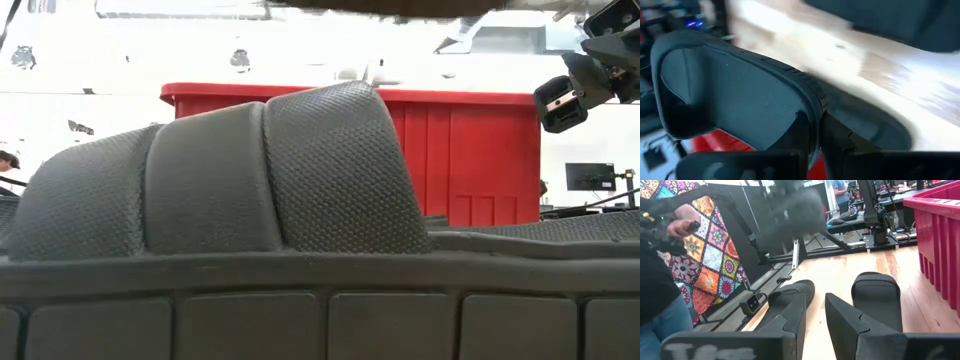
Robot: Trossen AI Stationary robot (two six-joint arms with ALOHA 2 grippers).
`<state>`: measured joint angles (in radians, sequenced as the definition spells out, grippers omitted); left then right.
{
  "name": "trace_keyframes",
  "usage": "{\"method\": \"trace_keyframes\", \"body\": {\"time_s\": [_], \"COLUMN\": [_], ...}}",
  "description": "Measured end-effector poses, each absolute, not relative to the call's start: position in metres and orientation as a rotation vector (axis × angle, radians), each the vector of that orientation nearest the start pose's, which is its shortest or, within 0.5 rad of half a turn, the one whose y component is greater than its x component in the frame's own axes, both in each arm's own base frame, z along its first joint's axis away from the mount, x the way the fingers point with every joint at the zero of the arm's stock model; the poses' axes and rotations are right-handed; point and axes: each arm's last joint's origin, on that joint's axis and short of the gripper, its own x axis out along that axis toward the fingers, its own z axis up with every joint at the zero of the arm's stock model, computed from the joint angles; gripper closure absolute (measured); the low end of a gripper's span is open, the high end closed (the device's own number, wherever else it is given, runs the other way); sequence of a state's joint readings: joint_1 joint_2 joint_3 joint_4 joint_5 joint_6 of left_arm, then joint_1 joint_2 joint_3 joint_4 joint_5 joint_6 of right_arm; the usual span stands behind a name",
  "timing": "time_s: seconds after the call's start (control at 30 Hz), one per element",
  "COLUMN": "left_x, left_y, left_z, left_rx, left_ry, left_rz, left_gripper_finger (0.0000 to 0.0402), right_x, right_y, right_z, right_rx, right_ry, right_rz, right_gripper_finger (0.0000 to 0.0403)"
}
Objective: Pick and place slides into bin
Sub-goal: Put the black slipper into the red bin
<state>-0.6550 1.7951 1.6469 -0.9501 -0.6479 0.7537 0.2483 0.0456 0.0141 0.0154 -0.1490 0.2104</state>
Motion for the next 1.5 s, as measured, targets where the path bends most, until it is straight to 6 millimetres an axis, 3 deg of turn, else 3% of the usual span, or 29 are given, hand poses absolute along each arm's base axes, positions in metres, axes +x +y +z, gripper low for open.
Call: {"method": "trace_keyframes", "body": {"time_s": [0.4, 0.7, 1.07, 1.5], "left_x": [0.296, 0.290, 0.291, 0.294], "left_y": [-0.191, -0.165, -0.119, -0.057], "left_z": [0.375, 0.409, 0.427, 0.412], "left_rx": [1.231, 0.987, 0.812, 0.720], "left_ry": [0.716, 0.647, 0.645, 0.888], "left_rz": [-0.047, 0.137, 0.350, 0.502], "left_gripper_finger": [0.0390, 0.0390, 0.0391, 0.0391], "right_x": [0.095, 0.095, 0.095, 0.095], "right_y": [0.029, 0.029, 0.029, 0.029], "right_z": [0.166, 0.166, 0.166, 0.166], "right_rx": [0.207, 0.207, 0.207, 0.207], "right_ry": [0.058, 0.058, 0.058, 0.058], "right_rz": [0.394, 0.394, 0.394, 0.394], "right_gripper_finger": [0.0338, 0.0338, 0.0338, 0.0338]}}
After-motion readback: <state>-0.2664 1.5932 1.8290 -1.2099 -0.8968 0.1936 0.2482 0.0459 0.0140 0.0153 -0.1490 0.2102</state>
